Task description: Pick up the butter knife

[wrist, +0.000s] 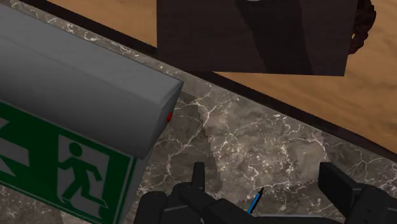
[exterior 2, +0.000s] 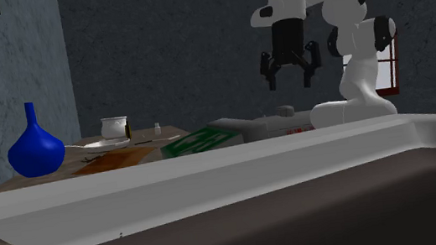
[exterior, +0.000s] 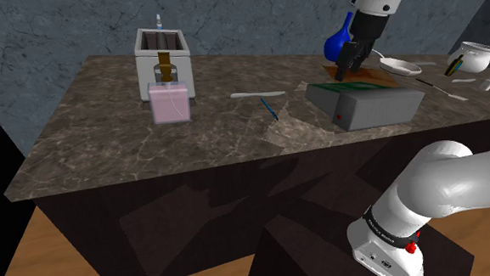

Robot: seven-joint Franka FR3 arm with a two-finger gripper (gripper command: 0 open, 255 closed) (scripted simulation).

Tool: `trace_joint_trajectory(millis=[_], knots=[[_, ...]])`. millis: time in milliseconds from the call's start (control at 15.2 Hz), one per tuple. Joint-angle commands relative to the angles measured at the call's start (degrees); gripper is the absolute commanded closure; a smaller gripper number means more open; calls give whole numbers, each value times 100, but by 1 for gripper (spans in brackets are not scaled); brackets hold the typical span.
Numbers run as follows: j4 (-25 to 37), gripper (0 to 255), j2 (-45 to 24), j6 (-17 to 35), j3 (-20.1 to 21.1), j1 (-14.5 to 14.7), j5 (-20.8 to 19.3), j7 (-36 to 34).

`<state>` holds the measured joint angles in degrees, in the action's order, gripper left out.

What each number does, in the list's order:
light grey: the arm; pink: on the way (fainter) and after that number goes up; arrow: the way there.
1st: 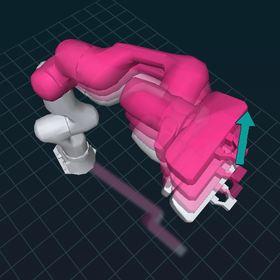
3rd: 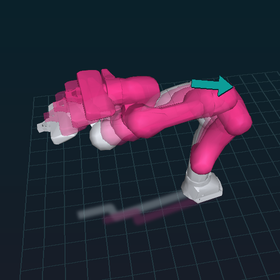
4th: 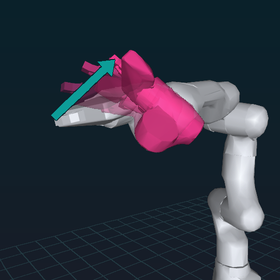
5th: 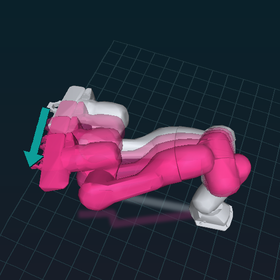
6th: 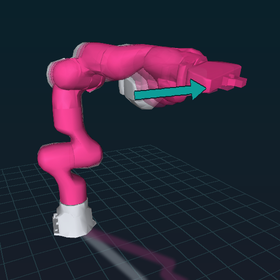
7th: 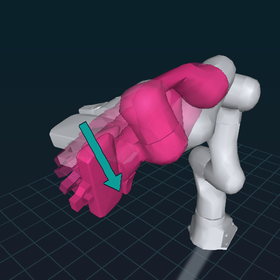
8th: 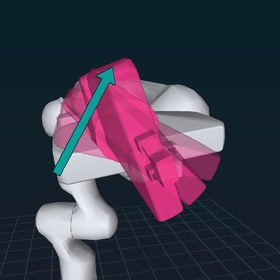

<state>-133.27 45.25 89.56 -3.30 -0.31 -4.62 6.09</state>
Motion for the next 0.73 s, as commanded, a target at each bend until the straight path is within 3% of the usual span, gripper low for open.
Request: trace_joint_trajectory(millis=[0,660], knots=[[0,0,0,0,0,0,0,0],[596,0,-1888,1399,-1014,569,-198,2397]])
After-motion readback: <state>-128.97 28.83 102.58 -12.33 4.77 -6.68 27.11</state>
